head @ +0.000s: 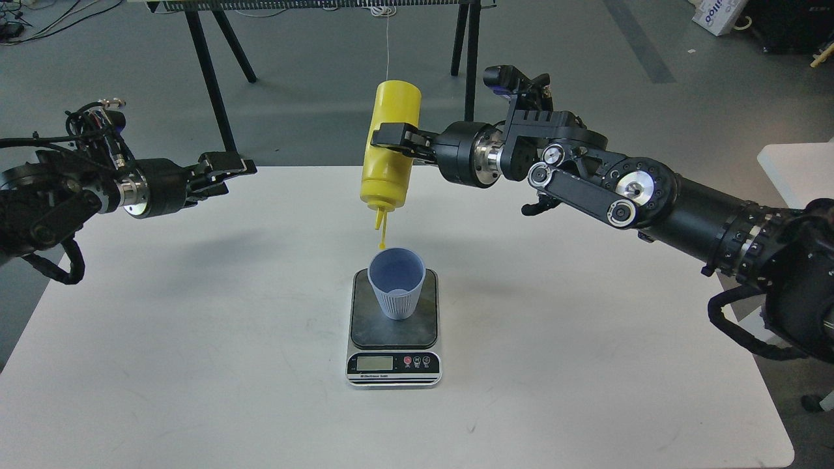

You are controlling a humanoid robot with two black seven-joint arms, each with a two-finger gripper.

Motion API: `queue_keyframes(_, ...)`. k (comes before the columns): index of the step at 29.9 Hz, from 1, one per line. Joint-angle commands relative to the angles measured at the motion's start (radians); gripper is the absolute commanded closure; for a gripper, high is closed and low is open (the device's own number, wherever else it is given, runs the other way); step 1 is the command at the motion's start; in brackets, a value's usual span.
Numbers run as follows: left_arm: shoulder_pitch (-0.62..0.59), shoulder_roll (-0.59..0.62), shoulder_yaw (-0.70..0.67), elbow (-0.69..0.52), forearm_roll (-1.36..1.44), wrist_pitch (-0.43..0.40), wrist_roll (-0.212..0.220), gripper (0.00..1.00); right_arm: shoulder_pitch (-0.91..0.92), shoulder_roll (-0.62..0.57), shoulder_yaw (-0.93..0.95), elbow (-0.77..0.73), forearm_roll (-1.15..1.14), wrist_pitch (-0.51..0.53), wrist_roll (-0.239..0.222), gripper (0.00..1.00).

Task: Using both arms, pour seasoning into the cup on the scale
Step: 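Hold the inverted yellow bottle over the blue cup to pour, then turn the yellow bottle upright and move it away from the cup, then lower the yellow bottle onto the table with the right gripper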

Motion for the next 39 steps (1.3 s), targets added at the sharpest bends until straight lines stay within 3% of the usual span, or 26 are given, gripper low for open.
queue_keyframes(1,0.003,-0.001,0.000,-0.001,0.001,0.000,0.000,0.20,-0.011,0.001,0.113,-0.027,0.014,-0.002,-0.010,0.98)
queue_keyframes(5,0.006,-0.002,0.000,-0.001,-0.002,0.000,0.000,0.20,-0.023,0.001,0.262,-0.059,0.107,0.007,-0.047,0.98)
queue_keyframes(12,0.005,-0.027,-0.023,-0.024,-0.059,0.000,0.000,0.20,-0.118,-0.042,0.453,-0.053,0.524,0.009,-0.139,0.98)
queue_keyframes(18,0.002,-0.011,-0.028,-0.023,-0.067,0.000,0.000,0.20,-0.306,-0.132,0.755,-0.044,0.859,0.085,-0.284,0.98)
queue_keyframes(23,0.003,0.024,-0.026,-0.023,-0.067,0.000,0.000,0.20,-0.530,-0.319,0.842,0.117,1.199,0.110,-0.317,0.98)
queue_keyframes(28,-0.006,0.027,-0.023,-0.023,-0.067,0.000,0.000,0.20,-0.816,-0.465,0.851,0.303,1.490,0.244,-0.321,0.98)
queue_keyframes(34,-0.010,0.015,-0.028,-0.023,-0.064,0.000,0.000,0.20,-1.104,-0.473,0.877,0.326,1.520,0.244,-0.326,0.97)
queue_keyframes(39,-0.010,0.010,-0.028,-0.024,-0.065,0.000,0.000,0.20,-1.193,-0.471,0.868,0.318,1.517,0.244,-0.349,0.96)
